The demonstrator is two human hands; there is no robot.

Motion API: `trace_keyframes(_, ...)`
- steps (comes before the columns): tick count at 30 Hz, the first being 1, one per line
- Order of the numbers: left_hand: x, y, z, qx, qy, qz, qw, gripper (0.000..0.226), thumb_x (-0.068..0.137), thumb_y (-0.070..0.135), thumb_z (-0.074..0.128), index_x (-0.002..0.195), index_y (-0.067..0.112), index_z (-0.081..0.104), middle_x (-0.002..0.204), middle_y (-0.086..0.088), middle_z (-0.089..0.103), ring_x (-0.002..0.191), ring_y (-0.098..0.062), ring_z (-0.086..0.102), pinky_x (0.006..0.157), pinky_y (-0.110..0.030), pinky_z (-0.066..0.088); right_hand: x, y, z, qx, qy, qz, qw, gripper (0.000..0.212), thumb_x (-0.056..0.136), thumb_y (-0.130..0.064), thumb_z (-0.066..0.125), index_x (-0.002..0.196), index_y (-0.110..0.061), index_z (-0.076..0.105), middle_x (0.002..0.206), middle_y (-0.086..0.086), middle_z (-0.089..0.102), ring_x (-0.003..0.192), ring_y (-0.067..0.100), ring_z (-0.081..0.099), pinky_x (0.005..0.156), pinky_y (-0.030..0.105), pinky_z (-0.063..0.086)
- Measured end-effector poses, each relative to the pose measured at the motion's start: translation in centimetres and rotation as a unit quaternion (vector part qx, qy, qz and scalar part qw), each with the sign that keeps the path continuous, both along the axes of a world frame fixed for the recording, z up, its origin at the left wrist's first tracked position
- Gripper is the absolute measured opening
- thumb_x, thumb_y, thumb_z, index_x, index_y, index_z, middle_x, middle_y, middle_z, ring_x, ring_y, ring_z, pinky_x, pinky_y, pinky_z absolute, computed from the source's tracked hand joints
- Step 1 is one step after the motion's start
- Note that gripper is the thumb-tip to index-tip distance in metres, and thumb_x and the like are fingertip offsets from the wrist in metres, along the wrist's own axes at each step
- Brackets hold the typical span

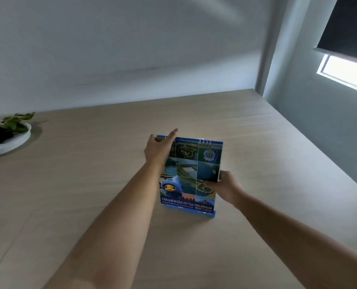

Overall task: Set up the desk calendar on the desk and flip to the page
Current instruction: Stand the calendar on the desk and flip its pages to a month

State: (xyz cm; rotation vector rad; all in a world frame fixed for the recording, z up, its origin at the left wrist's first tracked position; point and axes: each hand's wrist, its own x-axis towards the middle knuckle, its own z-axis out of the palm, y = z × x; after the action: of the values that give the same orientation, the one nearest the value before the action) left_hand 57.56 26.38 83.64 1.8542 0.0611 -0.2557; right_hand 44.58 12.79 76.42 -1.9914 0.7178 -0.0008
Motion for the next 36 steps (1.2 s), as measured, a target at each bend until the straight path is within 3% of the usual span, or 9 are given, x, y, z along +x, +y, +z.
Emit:
trace_keyframes(3, 0.4, 1.5, 0.1, -0.041, 0.049, 0.025, 0.998, 0.113, 0.058, 0.069, 0.072, 0.148, 0.016, 0.03, 0.14, -0.014, 0.051, 0.125, -0.032, 0.052, 0.103, -0.049, 0.046, 1.1, -0.3, 0.3, 0.006, -0.034, -0.059, 0.998, 0.014, 0.083, -0.014, 0.063, 0.091, -0.003, 0.063, 0.076, 0.008, 0.06, 0.075, 0.025, 0.056, 0.054, 0.027, 0.036)
trace_keyframes(9, 0.8, 1.4, 0.4, -0.047, 0.062, 0.008, 0.997, 0.11, 0.063, 0.068, 0.07, 0.15, 0.019, 0.025, 0.148, -0.014, 0.045, 0.132, -0.036, 0.046, 0.106, -0.053, 0.042, -0.9, 1.3, 0.0, -0.04, -0.121, -0.116, 0.985, 0.029, 0.087, -0.013, 0.059, 0.116, -0.014, 0.061, 0.093, 0.001, 0.068, 0.081, 0.015, 0.062, 0.054, 0.011, 0.04)
trace_keyframes(13, 0.5, 1.3, 0.3, -0.051, 0.059, -0.004, 0.997, 0.111, 0.059, 0.072, 0.067, 0.148, 0.02, 0.028, 0.146, -0.013, 0.047, 0.13, -0.035, 0.048, 0.104, -0.053, 0.044, -2.4, 2.5, -0.4, -0.018, -0.126, -0.079, 0.989, 0.047, 0.088, -0.009, 0.055, 0.134, -0.019, 0.051, 0.114, 0.005, 0.069, 0.094, 0.017, 0.063, 0.081, 0.032, 0.054)
trace_keyframes(16, 0.5, 1.3, 0.4, -0.04, 0.06, 0.002, 0.997, 0.107, 0.067, 0.068, 0.067, 0.151, 0.019, 0.023, 0.151, -0.014, 0.04, 0.136, -0.036, 0.041, 0.109, -0.052, 0.039, -3.1, 3.2, -0.2, -0.06, -0.099, -0.063, 0.991, 0.053, 0.09, -0.015, 0.055, 0.141, -0.02, 0.042, 0.121, 0.01, 0.066, 0.098, 0.023, 0.06, 0.078, 0.03, 0.048)
trace_keyframes(21, 0.5, 1.4, 0.3, -0.052, 0.041, 0.009, 0.998, 0.102, 0.073, 0.066, 0.063, 0.152, 0.017, 0.02, 0.156, -0.014, 0.032, 0.14, -0.036, 0.035, 0.112, -0.051, 0.034, -4.0, 3.2, 1.2, -0.128, -0.108, -0.102, 0.981, 0.024, 0.09, -0.031, 0.055, 0.108, -0.018, 0.066, 0.095, 0.001, 0.068, 0.096, 0.023, 0.062, 0.073, 0.029, 0.044)
trace_keyframes(25, 0.6, 2.7, 0.9, -0.144, 0.132, -0.043, 0.98, 0.108, 0.061, 0.089, 0.045, 0.145, 0.023, 0.029, 0.145, -0.017, 0.047, 0.124, -0.036, 0.052, 0.101, -0.053, 0.042, -3.9, 0.3, 3.8, 0.133, -0.134, 0.005, 0.982, 0.022, 0.089, -0.016, 0.058, 0.067, -0.01, 0.06, 0.061, 0.004, 0.06, 0.058, 0.019, 0.055, 0.066, 0.033, 0.045)
trace_keyframes(28, 0.4, 4.5, 1.4, -0.191, 0.113, -0.018, 0.975, 0.063, 0.093, 0.062, 0.03, 0.115, 0.005, 0.047, 0.095, -0.015, 0.062, 0.078, -0.025, 0.061, 0.065, -0.034, 0.049, -3.6, -1.9, 7.9, 0.327, -0.184, 0.035, 0.926, 0.029, 0.093, -0.022, 0.047, 0.073, -0.011, 0.064, 0.06, 0.0, 0.065, 0.057, 0.014, 0.06, 0.063, 0.028, 0.049)
trace_keyframes(33, -0.1, 5.4, 0.9, -0.157, 0.097, -0.059, 0.981, 0.017, 0.092, 0.013, 0.035, 0.079, 0.01, 0.045, 0.081, -0.011, 0.052, 0.068, -0.02, 0.052, 0.057, -0.023, 0.051, -0.7, -3.4, 14.0, 0.227, -0.264, 0.09, 0.933, 0.034, 0.087, -0.05, 0.043, 0.095, -0.035, 0.073, 0.14, -0.008, 0.049, 0.122, 0.016, 0.043, 0.102, 0.037, 0.03)
trace_keyframes(36, 0.4, 5.0, 0.5, -0.141, 0.096, -0.1, 0.98, 0.009, 0.081, 0.007, 0.046, 0.09, 0.008, 0.046, 0.09, -0.015, 0.053, 0.076, -0.023, 0.056, 0.06, -0.031, 0.051, 1.4, -3.0, 15.2, 0.225, -0.225, 0.125, 0.94, 0.031, 0.094, -0.039, 0.039, 0.104, -0.034, 0.068, 0.141, -0.006, 0.05, 0.129, 0.019, 0.043, 0.109, 0.041, 0.027)
